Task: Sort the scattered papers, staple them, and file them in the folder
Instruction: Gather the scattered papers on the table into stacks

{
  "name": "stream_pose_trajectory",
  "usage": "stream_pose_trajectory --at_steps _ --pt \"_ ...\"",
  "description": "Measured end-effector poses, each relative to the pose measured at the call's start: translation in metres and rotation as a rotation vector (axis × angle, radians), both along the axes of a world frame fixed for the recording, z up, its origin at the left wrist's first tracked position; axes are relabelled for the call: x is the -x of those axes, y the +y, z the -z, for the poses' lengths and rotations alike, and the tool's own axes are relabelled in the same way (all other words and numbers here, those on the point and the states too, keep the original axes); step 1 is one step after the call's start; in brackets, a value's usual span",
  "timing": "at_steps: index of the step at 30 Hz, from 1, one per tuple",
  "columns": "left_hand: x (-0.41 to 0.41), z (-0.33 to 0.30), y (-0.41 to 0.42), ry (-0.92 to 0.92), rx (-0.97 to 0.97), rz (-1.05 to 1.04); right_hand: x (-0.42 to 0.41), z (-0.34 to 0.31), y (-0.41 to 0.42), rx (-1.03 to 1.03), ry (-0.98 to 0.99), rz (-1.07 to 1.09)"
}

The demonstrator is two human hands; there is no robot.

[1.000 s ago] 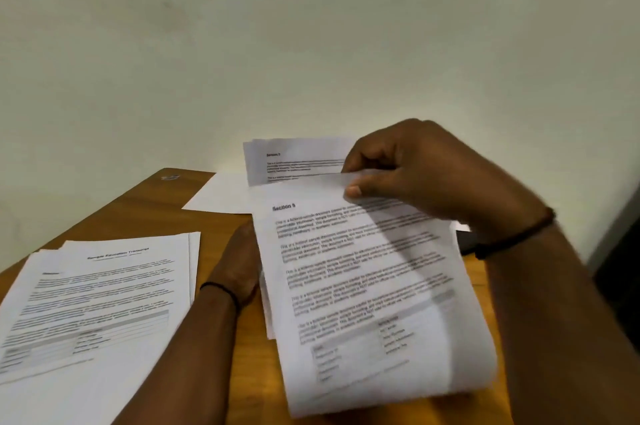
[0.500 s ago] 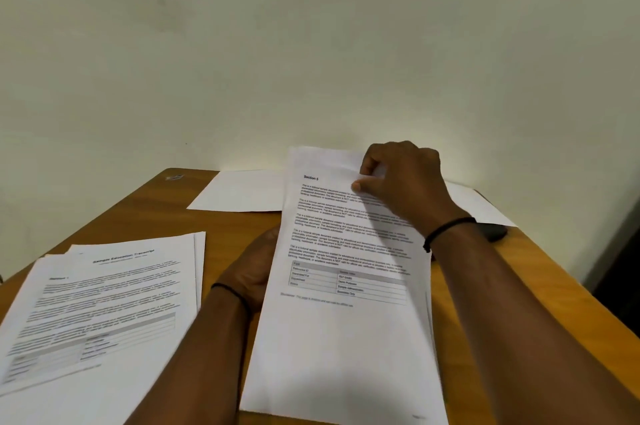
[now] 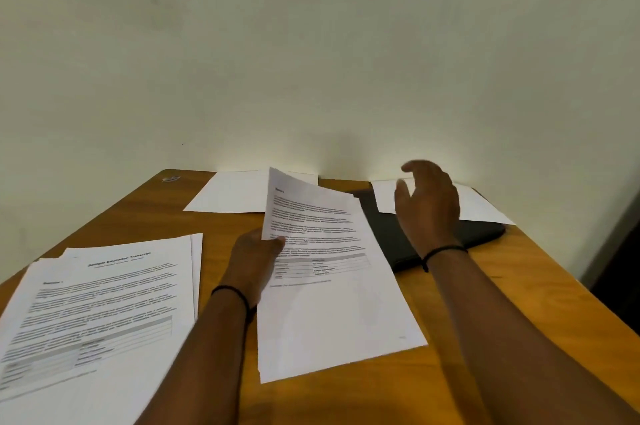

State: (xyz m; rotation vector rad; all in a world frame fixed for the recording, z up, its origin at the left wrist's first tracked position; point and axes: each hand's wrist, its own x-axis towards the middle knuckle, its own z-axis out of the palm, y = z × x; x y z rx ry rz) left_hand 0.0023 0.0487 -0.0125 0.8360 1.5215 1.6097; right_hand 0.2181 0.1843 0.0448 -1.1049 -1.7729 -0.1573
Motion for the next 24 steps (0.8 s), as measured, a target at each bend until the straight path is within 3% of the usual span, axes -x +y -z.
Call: stream_pose_trajectory --at_steps 3,5,10,14,20,24 --pt "0.003 0.002 0.001 0.038 0.040 -0.046 -0.014 0.037 0.016 0.434 -0.270 0.093" --pt "0.004 0.001 0.000 0.022 0.038 -0.035 -0.019 0.056 0.021 0.541 -0.389 0.110" --pt "0.005 0.002 0.002 0.005 0.046 0.005 -0.019 0.064 0.029 0.590 -0.492 0.103" --pt "0.005 0.005 0.003 -0.015 0.034 0.004 -0.015 0.056 0.028 0.500 -0.700 0.209" --pt "0.007 0.011 0.005 0.007 0.034 0.013 -0.009 0.051 0.061 0.658 -0.679 0.031" --pt "0.008 0.011 0.005 0.015 0.031 0.010 -0.001 0.054 0.060 0.677 -0.652 0.041"
